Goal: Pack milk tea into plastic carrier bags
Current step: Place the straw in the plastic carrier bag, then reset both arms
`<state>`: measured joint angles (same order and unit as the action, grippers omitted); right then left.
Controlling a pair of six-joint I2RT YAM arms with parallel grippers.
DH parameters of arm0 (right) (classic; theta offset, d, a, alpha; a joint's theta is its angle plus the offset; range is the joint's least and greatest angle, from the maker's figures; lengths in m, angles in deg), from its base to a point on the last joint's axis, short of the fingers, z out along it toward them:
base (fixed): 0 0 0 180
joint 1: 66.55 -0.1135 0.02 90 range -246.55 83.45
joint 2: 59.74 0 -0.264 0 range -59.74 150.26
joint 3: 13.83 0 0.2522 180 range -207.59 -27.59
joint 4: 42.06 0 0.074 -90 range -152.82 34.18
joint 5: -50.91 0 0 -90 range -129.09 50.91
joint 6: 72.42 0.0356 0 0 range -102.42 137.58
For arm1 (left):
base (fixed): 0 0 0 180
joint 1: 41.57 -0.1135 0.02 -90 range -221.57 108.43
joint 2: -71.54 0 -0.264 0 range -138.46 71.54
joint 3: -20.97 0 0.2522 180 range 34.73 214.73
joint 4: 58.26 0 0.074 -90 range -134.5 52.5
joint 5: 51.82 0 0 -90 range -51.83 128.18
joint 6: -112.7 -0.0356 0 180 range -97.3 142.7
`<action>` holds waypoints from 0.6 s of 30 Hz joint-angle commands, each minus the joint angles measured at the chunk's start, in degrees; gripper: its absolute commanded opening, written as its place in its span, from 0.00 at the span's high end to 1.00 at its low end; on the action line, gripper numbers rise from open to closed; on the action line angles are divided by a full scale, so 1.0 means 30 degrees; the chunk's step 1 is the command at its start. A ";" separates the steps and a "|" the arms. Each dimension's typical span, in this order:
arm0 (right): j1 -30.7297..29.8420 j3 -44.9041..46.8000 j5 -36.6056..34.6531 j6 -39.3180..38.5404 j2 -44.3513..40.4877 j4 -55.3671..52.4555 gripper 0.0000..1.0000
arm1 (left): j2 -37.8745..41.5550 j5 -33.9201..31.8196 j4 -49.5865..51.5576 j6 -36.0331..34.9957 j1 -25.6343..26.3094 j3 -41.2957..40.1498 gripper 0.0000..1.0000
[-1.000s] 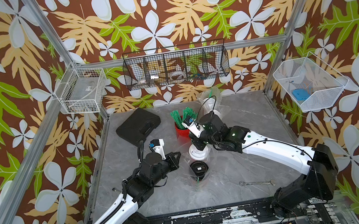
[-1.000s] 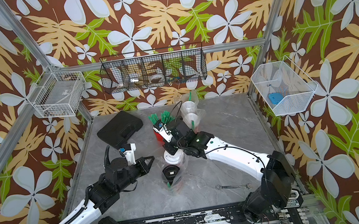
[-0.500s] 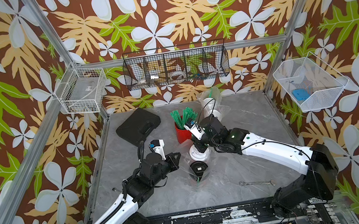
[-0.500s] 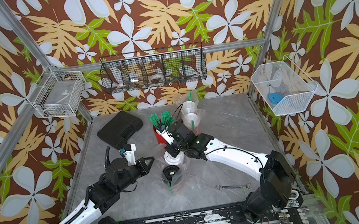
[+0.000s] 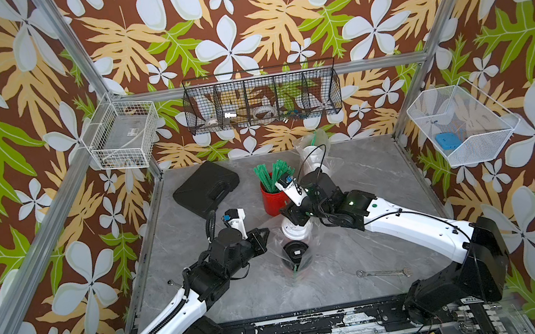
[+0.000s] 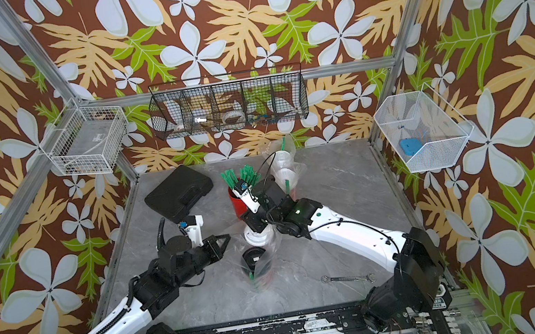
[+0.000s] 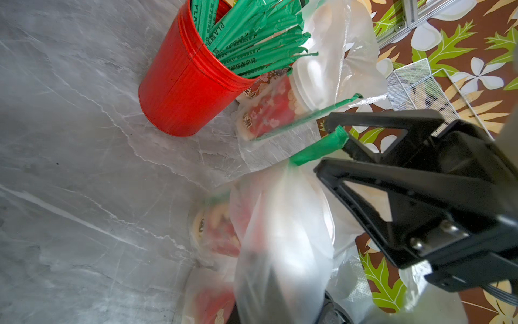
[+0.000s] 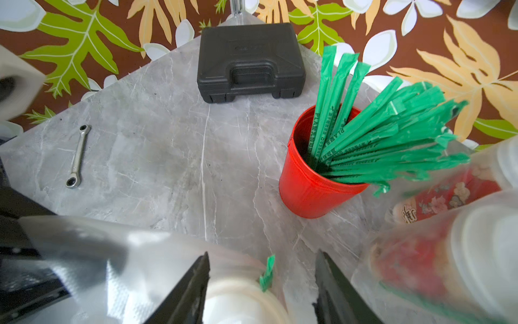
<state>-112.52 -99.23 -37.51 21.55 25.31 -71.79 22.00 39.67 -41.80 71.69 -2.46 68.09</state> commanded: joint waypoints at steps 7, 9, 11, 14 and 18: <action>0.0087 0.0454 -0.1200 -0.0019 -0.1115 0.1343 0.32 | 0.0033 0.0101 -0.0431 -0.0254 0.0029 0.0194 0.63; 0.0102 0.0555 -0.1272 -0.0033 -0.1303 0.1526 0.30 | 0.0077 0.0145 -0.0403 -0.0327 0.0029 0.0241 0.50; 0.0149 0.0557 -0.1353 -0.0034 -0.1426 0.1600 0.29 | 0.0135 0.0138 -0.0271 -0.0378 0.0029 0.0318 0.39; 0.0164 0.0529 -0.1364 -0.0006 -0.1629 0.1687 0.27 | 0.0251 0.0133 -0.0138 -0.0452 0.0029 0.0392 0.26; 0.0208 0.0522 -0.1528 -0.0033 -0.1780 0.1777 0.26 | 0.0449 0.0129 -0.0163 -0.0569 0.0029 0.0407 0.16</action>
<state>-111.91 -97.66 -41.05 21.44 20.31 -67.86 23.03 39.93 -41.78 70.90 -2.46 68.86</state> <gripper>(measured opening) 0.737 0.828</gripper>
